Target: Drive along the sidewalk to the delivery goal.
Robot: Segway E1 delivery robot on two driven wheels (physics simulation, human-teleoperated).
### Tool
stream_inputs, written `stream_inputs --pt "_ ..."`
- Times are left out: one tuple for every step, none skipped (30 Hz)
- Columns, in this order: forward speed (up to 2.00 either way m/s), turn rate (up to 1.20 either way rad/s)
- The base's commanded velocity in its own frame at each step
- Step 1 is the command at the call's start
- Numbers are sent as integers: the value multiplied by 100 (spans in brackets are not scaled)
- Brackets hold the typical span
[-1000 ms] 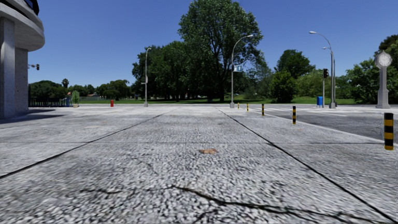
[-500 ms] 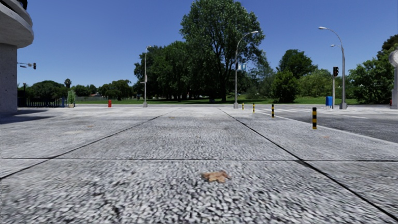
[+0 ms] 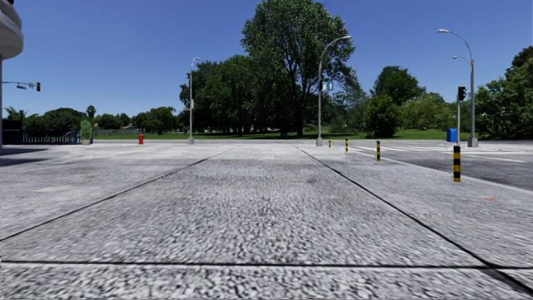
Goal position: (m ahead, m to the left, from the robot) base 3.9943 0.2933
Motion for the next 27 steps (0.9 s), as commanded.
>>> stream_inputs --pt "200 22" --pt "200 35" --pt "200 49" --pt "200 46" --pt "200 46" --pt "200 0" --pt "200 0" --pt "200 0" --pt "200 0" --pt "200 0" --pt "200 0" --pt "200 0" --pt "200 0" --pt "200 0" --pt "200 0" --pt "200 0" --pt "200 0" --pt "200 0" --pt "200 0" --pt "200 0" --pt "200 0" --pt "200 0" --pt "199 0" --pt "199 0" --pt "188 0" --pt "179 0" --pt "174 0"
